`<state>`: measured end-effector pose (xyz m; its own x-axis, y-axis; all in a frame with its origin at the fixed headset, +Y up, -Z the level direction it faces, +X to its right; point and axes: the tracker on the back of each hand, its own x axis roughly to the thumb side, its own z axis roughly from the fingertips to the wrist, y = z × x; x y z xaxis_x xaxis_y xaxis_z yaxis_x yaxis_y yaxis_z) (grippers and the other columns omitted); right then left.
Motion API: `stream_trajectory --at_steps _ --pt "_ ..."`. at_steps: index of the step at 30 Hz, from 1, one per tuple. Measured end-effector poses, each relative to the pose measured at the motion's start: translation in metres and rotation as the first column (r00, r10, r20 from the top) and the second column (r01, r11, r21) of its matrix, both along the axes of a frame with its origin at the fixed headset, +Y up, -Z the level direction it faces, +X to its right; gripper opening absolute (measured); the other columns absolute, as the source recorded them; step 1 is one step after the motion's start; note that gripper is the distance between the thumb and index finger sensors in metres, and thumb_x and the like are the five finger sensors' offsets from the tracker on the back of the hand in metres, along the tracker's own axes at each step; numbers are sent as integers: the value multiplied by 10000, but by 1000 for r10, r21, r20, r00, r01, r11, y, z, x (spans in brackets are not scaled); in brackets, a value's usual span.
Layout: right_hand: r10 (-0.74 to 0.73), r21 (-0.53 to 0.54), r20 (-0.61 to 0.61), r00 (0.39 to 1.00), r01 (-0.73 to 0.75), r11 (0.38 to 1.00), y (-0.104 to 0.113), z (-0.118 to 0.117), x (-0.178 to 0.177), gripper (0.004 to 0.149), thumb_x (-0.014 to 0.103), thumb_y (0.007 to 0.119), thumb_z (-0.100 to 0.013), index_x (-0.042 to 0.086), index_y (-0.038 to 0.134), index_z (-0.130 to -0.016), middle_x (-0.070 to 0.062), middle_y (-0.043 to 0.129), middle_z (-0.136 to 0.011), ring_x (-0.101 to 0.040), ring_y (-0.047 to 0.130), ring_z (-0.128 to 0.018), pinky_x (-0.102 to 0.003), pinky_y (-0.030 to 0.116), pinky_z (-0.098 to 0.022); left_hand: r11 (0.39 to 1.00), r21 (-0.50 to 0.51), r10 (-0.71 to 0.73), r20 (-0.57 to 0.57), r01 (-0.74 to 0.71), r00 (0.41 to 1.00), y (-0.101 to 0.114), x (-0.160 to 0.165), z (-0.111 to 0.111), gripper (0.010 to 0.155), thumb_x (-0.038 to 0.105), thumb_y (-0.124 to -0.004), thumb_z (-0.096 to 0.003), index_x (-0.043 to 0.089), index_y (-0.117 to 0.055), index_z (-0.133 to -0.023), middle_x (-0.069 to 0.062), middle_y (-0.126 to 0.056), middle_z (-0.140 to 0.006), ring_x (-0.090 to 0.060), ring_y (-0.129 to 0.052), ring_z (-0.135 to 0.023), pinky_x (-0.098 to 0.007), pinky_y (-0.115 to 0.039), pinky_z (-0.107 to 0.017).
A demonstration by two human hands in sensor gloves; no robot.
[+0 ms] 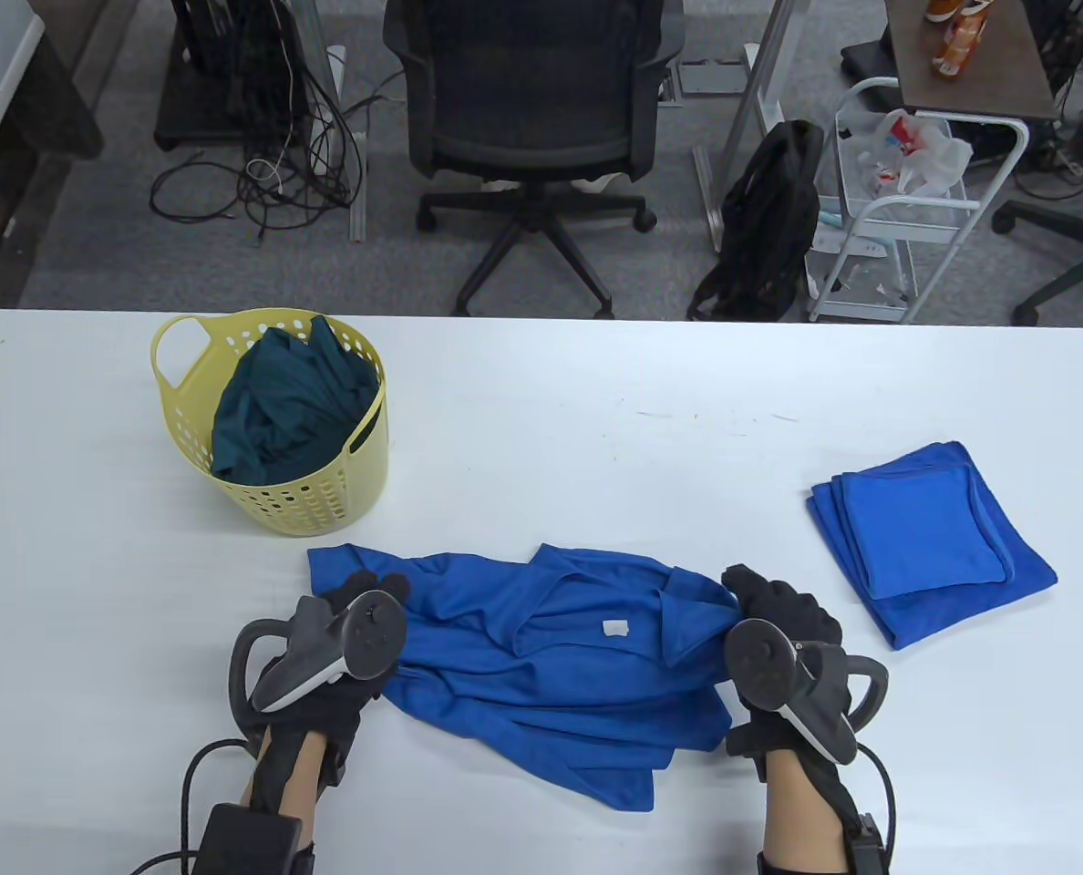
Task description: Fold and stack clothes and towels from laundry basket
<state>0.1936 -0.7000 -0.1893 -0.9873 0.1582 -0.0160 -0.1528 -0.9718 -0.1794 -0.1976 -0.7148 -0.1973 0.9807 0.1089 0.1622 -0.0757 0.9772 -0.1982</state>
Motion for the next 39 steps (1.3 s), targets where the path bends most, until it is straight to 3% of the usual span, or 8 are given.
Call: stream_trajectory --at_steps 7,11,16,18,21,24,30,39 --pt "-153 14 -19 988 153 988 6 1 14 378 246 884 -515 218 810 -885 -3 816 -678 -240 843 -594 -665 688 -624 994 -107 15 65 -8 998 -49 -2 -16 755 364 -748 -593 341 -303 -1203 -109 -413 -1294 -415 -580 -1150 -683 -595 -748" --pt "-276 -8 -28 961 276 961 6 1 24 370 273 863 -540 201 815 -900 -49 832 -750 -299 842 -672 -701 651 -636 911 -401 -94 29 98 995 -40 -8 -13 549 582 -785 -528 353 -762 -1027 -29 -690 -1186 -381 -715 -1077 -714 -581 -735" --pt "-357 -30 -25 934 357 934 3 -1 29 366 266 830 -573 171 810 -926 -113 835 -841 -367 835 -748 -730 617 -639 985 -174 -30 -146 4 989 -19 -14 -9 486 645 -718 -535 284 -921 -789 -34 -830 -1076 -362 -842 -968 -654 -663 -720" --pt "-334 -30 -31 942 333 942 3 -2 26 358 256 825 -572 177 812 -921 -116 835 -849 -371 834 -759 -731 615 -640 998 45 43 -163 -36 986 -24 -7 -9 529 533 -830 -513 300 -786 -986 -91 -741 -1173 -386 -792 -1027 -675 -648 -723" --pt "-312 -10 -32 949 312 950 2 -1 24 355 248 817 -574 182 808 -923 -114 831 -862 -374 831 -776 -733 613 -640 977 -191 -76 89 92 993 -46 8 -13 912 459 -859 -510 366 -283 -1210 -138 -426 -1307 -416 -615 -1151 -697 -604 -743" --pt "-319 5 -15 947 320 948 2 -1 26 356 250 808 -581 178 805 -930 -116 833 -858 -374 832 -770 -729 615 -640 970 -174 -157 88 171 984 -53 6 -10 649 463 -844 -493 481 -593 -1091 -14 -562 -1274 -379 -643 -1139 -715 -579 -744" --pt "-468 -47 3 884 468 883 -1 -1 38 389 299 703 -639 79 795 -947 -53 871 -623 -288 864 -552 -674 667 -616 748 -438 453 -212 -498 866 -39 -38 -13 502 493 -599 -647 203 -752 -1027 10 -1005 -748 -256 -988 -676 -579 -755 -659" --pt "-343 -137 105 933 355 925 -11 -6 30 403 276 751 -632 61 779 -972 -90 873 -692 -333 864 -612 -699 643 -619 990 -53 119 -165 -129 979 -28 -25 -7 560 396 -766 -601 352 -609 -1136 -155 -656 -1222 -420 -753 -1055 -656 -659 -726"
